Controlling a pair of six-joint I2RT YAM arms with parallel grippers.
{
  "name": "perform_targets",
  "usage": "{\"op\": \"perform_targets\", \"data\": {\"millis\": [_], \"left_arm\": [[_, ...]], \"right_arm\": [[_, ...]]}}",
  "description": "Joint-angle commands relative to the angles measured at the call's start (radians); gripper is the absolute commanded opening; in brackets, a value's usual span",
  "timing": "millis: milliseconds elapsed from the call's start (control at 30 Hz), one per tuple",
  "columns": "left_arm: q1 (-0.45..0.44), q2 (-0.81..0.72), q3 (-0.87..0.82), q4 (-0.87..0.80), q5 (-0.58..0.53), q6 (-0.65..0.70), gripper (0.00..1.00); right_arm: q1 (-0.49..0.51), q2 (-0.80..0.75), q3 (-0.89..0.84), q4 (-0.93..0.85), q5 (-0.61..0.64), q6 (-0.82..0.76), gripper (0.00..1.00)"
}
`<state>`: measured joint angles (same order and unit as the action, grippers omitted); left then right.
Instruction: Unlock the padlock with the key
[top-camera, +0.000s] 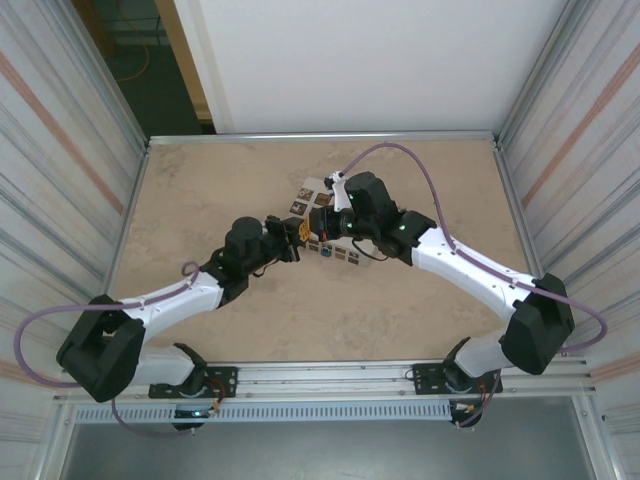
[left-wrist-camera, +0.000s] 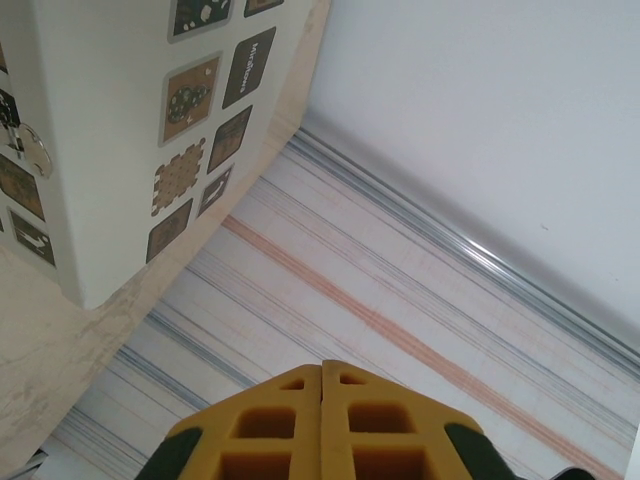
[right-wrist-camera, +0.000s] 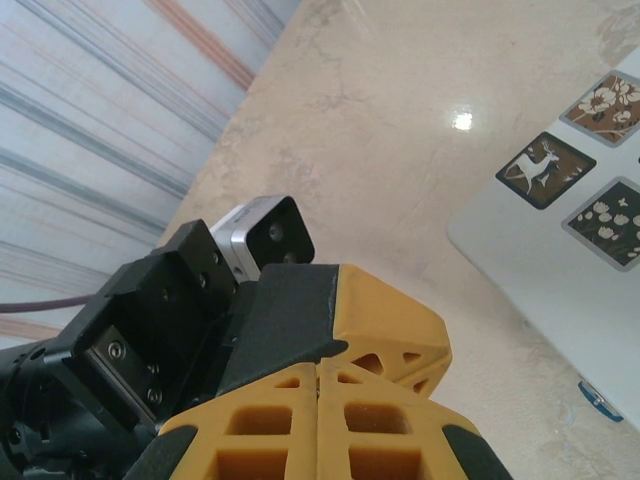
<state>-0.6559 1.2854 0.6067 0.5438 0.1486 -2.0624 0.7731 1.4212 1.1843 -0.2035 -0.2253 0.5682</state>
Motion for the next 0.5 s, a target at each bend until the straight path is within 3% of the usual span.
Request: {"op": "perform_targets", "data": {"millis": [0,67,233,467], "left_arm": [[-0.006,-0.037,-0.013,-0.025,-0.025,0.018,0.0],[-0.005,-0.054,-0.013,-0.044,-0.052,0.067,0.0],[0.019,-0.13,0.021,-0.168,-0.126,0.308,0.0],[0.035,-0.237,0.14,-0.393,-0.244,0.886,0.0]], "right_arm": [[-0.002,-0.041,-0.012,0.017,0.02,0.015,0.0],[-0.008,-0.052,-0.021,0.015,0.021,0.018,0.02],[-0.035,-0.095,-0.05,0.019,0.01,0.025,0.23],[-0.121,-0.161,-0.101,0.082,-0.134,0.065,0.45]]}}
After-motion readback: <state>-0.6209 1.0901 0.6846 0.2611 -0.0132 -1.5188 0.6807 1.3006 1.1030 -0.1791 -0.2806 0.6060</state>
